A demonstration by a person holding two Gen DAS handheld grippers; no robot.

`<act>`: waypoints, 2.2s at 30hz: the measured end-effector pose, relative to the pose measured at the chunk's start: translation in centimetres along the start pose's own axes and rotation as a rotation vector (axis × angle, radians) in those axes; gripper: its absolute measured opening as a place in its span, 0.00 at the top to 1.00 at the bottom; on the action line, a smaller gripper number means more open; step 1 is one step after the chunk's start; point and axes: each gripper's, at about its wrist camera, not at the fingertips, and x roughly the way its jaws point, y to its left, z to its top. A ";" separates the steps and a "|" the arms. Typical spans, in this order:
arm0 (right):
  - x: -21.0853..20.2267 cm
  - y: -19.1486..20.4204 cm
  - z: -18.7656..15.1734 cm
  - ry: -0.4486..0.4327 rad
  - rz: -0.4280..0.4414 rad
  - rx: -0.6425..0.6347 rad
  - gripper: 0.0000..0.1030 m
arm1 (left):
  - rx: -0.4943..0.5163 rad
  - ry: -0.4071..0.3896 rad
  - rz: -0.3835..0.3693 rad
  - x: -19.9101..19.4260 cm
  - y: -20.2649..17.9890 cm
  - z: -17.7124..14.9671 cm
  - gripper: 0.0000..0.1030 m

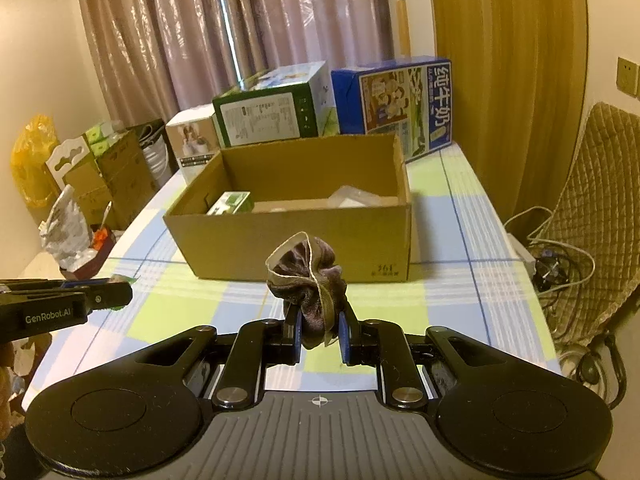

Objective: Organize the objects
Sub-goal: 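Carry the candy and scrunchie up over the cardboard box, then lower both items into the box and open both grippers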

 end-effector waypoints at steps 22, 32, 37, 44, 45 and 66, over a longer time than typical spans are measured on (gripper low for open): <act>4.5 -1.1 9.2 0.038 0.029 -0.064 0.86 | 0.091 0.011 -0.034 4.1 -0.1 8.5 0.84; 7.6 -1.0 11.9 0.064 0.017 -0.116 0.86 | 0.160 0.022 -0.013 6.9 -0.5 11.8 0.84; 8.8 -1.1 12.7 0.072 0.017 -0.126 0.86 | 0.160 0.041 -0.020 8.3 -0.2 13.0 0.84; 10.9 -2.1 14.3 0.086 0.010 -0.115 0.86 | 0.137 0.067 -0.039 10.6 0.4 15.1 0.84; 11.1 -2.2 14.6 0.087 0.010 -0.111 0.86 | 0.141 0.070 -0.038 11.0 0.5 15.4 0.84; 17.7 -4.0 16.2 0.166 0.022 -0.062 0.86 | 0.119 0.113 -0.041 18.7 0.8 17.2 0.54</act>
